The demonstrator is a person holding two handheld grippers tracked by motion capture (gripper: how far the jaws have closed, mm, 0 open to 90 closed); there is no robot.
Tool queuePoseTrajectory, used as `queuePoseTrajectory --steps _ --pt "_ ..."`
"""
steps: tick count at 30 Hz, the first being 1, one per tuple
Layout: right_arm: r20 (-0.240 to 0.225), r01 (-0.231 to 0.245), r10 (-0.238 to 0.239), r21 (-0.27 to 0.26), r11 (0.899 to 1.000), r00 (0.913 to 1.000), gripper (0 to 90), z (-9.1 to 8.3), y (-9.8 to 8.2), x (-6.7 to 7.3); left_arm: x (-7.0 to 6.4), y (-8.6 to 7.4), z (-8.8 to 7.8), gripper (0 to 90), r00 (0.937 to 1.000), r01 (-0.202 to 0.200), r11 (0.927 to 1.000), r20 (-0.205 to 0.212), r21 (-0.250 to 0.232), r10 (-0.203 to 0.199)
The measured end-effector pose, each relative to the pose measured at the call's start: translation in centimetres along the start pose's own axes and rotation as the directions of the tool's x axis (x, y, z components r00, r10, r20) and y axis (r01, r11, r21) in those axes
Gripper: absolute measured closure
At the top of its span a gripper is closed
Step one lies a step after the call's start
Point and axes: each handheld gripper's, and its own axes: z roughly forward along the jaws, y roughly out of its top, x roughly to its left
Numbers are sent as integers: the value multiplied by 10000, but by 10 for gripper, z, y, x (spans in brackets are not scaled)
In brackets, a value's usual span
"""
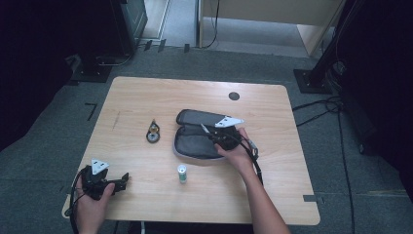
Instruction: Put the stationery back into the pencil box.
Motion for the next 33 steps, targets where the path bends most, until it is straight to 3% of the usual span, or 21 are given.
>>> queuePoseTrajectory --steps 3,9,20,23,28,29,30,32,33 --pt "-59 42 -41 173 9998 10000 799 3 -1 1 0 0 0 0 10000 6 10000 -3 -6 -6" --pt "-182 -222 234 664 9975 9996 681 5 -5 0 0 0 0 0 10000 -13 10000 4 8 13" --pt "38 -505 505 1485 9876 9987 706 -8 -19 -3 0 0 0 0 10000 -2 10000 4 2 2" --pt "158 -306 284 1705 9849 9995 722 -9 -24 -4 0 0 0 0 10000 -5 10000 1 4 5" --pt "839 203 -352 1730 9847 9959 704 -9 -24 -3 0 0 0 0 10000 0 10000 0 1 0" --pt "1040 455 -638 1697 9844 9925 698 -9 -24 -3 0 0 0 0 10000 2 10000 2 -1 -2" --pt "1561 651 -911 1641 9843 9835 684 -8 -24 -2 0 0 0 0 10000 -5 10000 1 4 5" --pt "2024 761 -1062 1510 9856 9735 663 -7 -23 -1 0 0 0 0 10000 -6 10000 0 4 6" --pt "2024 761 -1062 1510 9856 9735 663 -7 -23 -1 0 0 0 0 10000 -6 10000 0 4 6"
